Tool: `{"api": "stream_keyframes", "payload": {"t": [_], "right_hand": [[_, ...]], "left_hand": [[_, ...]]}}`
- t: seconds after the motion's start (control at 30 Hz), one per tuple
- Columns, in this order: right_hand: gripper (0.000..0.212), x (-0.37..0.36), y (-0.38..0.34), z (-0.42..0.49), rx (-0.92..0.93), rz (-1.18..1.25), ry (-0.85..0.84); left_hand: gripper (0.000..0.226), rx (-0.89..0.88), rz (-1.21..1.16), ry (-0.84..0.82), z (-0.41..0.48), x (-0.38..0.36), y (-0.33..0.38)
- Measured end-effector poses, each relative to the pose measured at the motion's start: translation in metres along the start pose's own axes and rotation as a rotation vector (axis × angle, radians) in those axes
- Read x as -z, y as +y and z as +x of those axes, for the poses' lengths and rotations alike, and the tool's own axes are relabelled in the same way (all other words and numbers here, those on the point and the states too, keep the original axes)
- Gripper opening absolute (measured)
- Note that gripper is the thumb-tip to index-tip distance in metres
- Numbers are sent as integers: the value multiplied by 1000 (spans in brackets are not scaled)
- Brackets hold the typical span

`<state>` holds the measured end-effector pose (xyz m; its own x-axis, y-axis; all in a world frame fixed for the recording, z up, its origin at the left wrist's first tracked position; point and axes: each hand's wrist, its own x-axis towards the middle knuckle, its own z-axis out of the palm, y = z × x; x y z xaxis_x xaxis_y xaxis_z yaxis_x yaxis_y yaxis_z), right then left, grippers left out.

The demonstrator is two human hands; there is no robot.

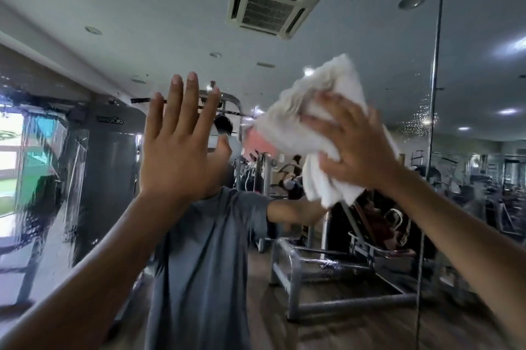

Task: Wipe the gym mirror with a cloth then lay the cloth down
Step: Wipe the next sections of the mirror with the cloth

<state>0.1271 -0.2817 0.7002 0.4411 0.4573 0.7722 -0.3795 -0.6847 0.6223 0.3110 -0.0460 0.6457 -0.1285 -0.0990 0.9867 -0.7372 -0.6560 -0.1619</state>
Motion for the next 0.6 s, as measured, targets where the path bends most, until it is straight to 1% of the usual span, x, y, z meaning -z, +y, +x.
{"api": "stream_keyframes", "payload": {"t": [0.1, 0.13, 0.17, 0.2, 0.23, 0.33, 0.4, 0.47, 0.5, 0.53, 0.57, 0.6], "right_hand": [[64, 4, 7, 33, -383, -23, 65], [65, 2, -2, 44, -485, -33, 90], [68, 0, -17, 50, -541, -45, 104], [70, -2, -35, 51, -547, -44, 103], [72, -4, -54, 46, -504, -33, 105], [76, -10, -98, 5, -250, -1, 82], [78, -12, -104, -30, -81, 0, 64], [79, -11, -89, -55, 44, 8, 27], [80, -8, -76, -62, 55, 14, -6], [78, -7, -60, -63, 10, 9, -32], [74, -5, -44, -59, -96, -2, -36], [70, -3, -33, -46, -252, -3, -17]], "left_hand": [[67, 15, 20, -22, -21, -1, 10], [66, 17, 16, -18, -26, -1, 12], [65, 11, 11, -12, -30, 0, 13], [64, 0, 7, -4, -33, 0, 11], [63, -11, 3, 9, -36, 0, 9], [61, -31, -7, 35, -41, 1, 5], [61, -37, -25, 38, -42, 1, 4], [60, -45, -36, 41, -41, 2, 3], [60, -46, -39, 46, -41, 2, 2], [60, -46, -41, 52, -42, 2, 2], [60, -45, -41, 57, -42, 2, 3], [61, -44, -40, 60, -43, 2, 3]]}}
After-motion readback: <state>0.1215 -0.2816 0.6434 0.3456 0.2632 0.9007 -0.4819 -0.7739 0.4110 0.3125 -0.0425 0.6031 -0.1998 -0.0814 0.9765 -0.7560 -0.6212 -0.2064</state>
